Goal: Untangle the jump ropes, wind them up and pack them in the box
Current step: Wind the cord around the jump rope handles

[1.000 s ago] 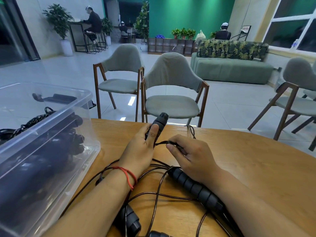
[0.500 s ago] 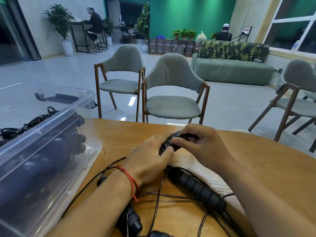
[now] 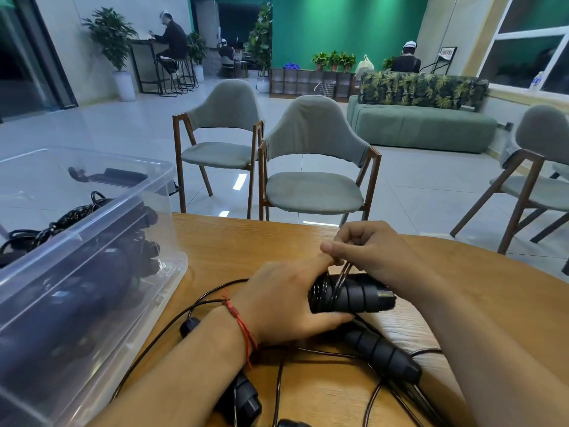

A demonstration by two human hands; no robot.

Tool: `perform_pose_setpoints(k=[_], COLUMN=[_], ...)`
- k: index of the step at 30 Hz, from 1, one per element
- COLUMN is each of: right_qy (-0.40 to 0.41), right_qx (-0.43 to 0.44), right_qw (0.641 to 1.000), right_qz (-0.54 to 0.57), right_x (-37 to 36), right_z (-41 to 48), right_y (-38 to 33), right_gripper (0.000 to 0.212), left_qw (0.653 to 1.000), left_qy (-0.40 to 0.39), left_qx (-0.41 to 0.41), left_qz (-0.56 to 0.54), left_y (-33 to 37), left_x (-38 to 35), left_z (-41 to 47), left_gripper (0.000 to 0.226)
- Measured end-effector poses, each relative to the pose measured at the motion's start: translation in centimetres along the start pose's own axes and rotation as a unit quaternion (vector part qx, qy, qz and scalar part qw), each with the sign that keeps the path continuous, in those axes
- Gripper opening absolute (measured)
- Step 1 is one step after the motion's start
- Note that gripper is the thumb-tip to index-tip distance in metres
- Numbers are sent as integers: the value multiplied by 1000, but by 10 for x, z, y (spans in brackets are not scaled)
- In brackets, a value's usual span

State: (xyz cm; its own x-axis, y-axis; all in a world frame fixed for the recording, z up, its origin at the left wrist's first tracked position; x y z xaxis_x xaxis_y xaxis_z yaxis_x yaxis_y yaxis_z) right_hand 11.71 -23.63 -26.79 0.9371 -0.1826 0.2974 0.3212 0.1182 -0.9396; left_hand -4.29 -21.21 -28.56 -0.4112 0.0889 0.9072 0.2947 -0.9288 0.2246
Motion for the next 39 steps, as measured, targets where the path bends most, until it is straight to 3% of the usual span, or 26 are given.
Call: perform_pose_setpoints(k=[4,7,9,11,13,15,19,24,29,35,39], right_qy=[-15,-28,-16,14,60,90,81,69,56,83,76], right_qx=[-39,-72,-24,-24,-42,-14,33,81,107,107,117], right_qw=[998,989,997,997,993,994,994,990,992,974,956], right_qz=[52,128,68,68,98,53,62,91,-42,-179,-258], right_x=[3,-2,-2,-3,-6,-9,-26,-31,-38,-40,-41], right_z=[2,3,2,-2,-7,-6,-1,-5,-5,-1,-4], right_y=[12,23,26,40,49,47,33,29,26,32,31], right_gripper=[41,36,26,15,29,36,20,39,19,15,20], left_qw=[999,994,987,976,964,955,943,904,857,804,806], left_qy=[15,29,46,56,61,79,104,136,174,157,138], left_qx=[-21,-49,-48,-31,-5,12,55,124,161,238,276], left_qz=[-41,-91,-149,-209,-258,-284,-310,-387,-458,-523,-505], left_y=[5,10,9,6,2,-3,-14,-30,-42,-51,-59], left_x=[6,8,10,12,12,12,9,6,11,5,-5], left_z=[-3,-3,-4,-6,-5,-4,-3,-3,-2,-2,-4], left_gripper=[79,83,78,70,63,55,45,39,33,56,56])
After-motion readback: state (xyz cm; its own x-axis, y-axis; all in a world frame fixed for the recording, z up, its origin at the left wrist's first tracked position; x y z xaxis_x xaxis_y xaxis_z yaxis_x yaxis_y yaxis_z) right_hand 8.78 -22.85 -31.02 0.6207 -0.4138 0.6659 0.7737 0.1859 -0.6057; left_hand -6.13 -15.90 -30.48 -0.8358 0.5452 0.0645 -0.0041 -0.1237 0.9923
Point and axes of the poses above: each hand's wrist, its own z-axis towards the middle knuckle, its own x-axis out of the back of the hand, y = z × x, the point moved 7 cm from there along z, towards the middle knuckle, and after that the axes turned 7 degrees about z, right-handed, at the moved point
